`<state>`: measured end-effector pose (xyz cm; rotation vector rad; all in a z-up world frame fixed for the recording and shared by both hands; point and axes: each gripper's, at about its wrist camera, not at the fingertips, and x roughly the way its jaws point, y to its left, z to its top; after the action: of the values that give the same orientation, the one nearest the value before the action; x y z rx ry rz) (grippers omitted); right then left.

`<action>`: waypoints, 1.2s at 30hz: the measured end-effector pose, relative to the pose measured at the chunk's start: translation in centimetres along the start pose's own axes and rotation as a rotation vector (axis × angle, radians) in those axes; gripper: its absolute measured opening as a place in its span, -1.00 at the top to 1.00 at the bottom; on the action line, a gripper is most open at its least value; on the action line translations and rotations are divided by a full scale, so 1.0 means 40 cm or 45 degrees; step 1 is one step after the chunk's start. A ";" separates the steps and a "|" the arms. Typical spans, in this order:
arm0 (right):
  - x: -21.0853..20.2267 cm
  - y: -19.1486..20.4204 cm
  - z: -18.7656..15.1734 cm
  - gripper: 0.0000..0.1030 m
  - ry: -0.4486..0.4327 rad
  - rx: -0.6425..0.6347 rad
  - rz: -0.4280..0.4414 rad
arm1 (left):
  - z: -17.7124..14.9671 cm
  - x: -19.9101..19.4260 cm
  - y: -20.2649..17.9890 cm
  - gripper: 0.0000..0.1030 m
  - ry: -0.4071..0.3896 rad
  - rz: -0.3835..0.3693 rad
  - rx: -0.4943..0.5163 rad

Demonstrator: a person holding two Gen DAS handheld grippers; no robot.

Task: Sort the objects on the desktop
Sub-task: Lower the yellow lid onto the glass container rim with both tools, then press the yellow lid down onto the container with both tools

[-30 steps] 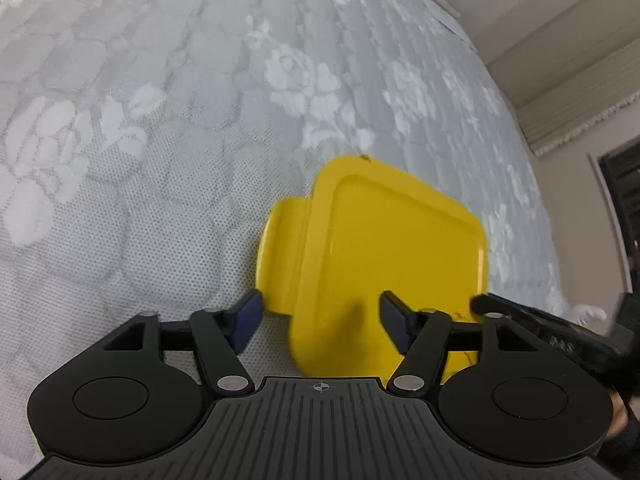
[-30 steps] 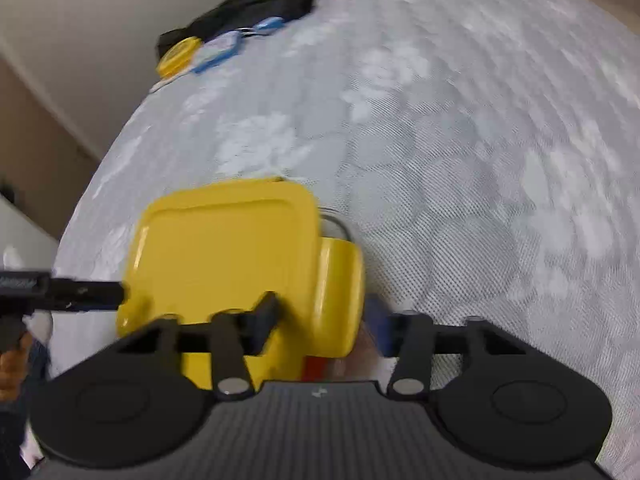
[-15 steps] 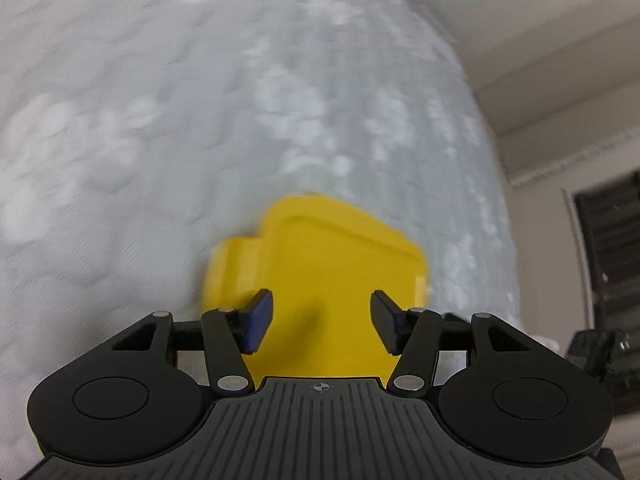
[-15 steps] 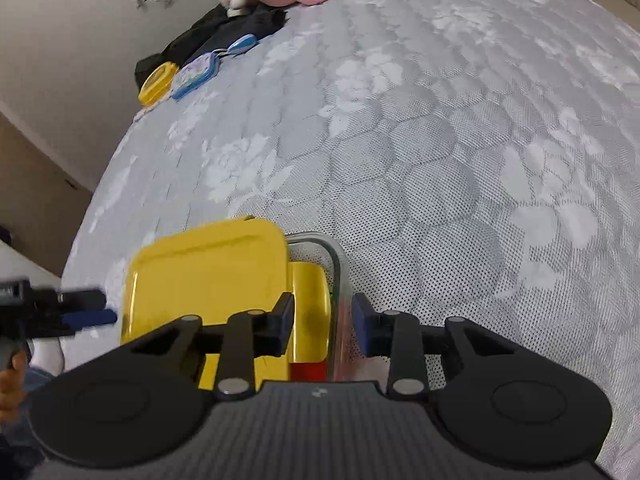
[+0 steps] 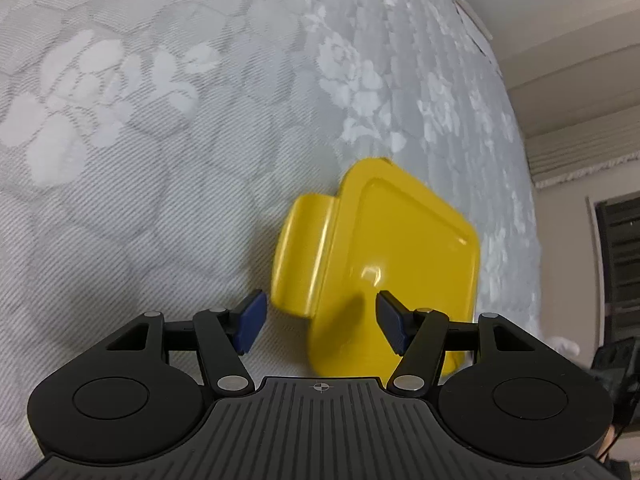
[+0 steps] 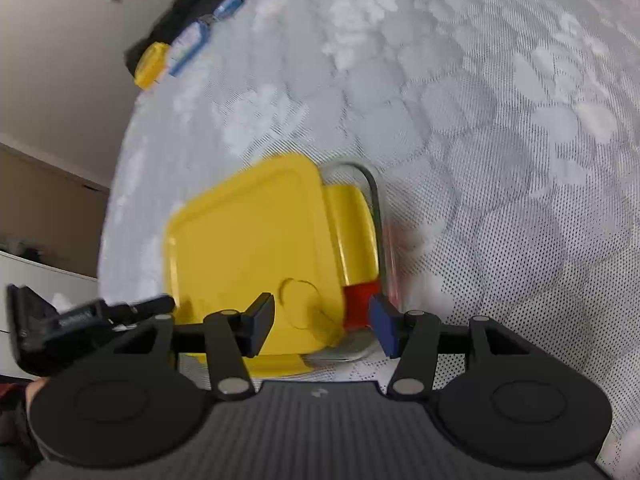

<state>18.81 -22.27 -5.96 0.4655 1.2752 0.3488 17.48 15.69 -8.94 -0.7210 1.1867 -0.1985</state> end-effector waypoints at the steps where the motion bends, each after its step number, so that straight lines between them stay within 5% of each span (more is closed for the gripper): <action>1: 0.013 0.003 0.003 -0.06 -0.001 -0.006 -0.005 | 0.006 0.008 -0.004 -0.27 -0.008 0.004 -0.004; 6: 0.074 0.002 0.014 -0.04 -0.002 0.069 -0.002 | 0.029 0.041 -0.026 -0.32 -0.002 0.042 -0.041; 12: 0.046 0.039 -0.005 -0.02 -0.023 -0.034 -0.050 | 0.026 0.009 -0.115 -0.39 -0.035 0.055 0.111; 16: -0.009 0.008 -0.004 -0.02 -0.069 0.020 0.023 | 0.026 -0.005 -0.141 -0.41 -0.012 -0.020 0.137; 19: -0.022 -0.030 0.010 0.03 -0.055 0.082 0.084 | 0.020 0.031 -0.135 -0.39 0.042 0.058 0.168; 22: -0.002 -0.039 0.007 -0.07 -0.010 0.058 -0.039 | 0.015 0.048 -0.108 -0.38 0.074 0.101 0.136; 25: -0.007 -0.042 0.009 -0.15 -0.010 0.054 -0.034 | 0.026 0.019 -0.103 -0.38 0.038 0.088 0.127; 29: -0.057 -0.042 0.020 -0.16 -0.174 0.031 -0.056 | 0.039 -0.025 -0.116 -0.41 -0.078 0.134 0.176; 32: -0.064 -0.032 0.032 -0.16 -0.285 -0.070 -0.121 | 0.037 -0.011 -0.121 -0.37 -0.060 0.123 0.175; 36: -0.006 -0.036 0.042 -0.16 -0.237 -0.149 -0.161 | 0.031 0.038 -0.131 -0.29 -0.001 0.112 0.193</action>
<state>20.37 -23.85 -6.13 0.3083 1.0908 0.2653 20.37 11.42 -6.71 -0.5351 1.1866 -0.2126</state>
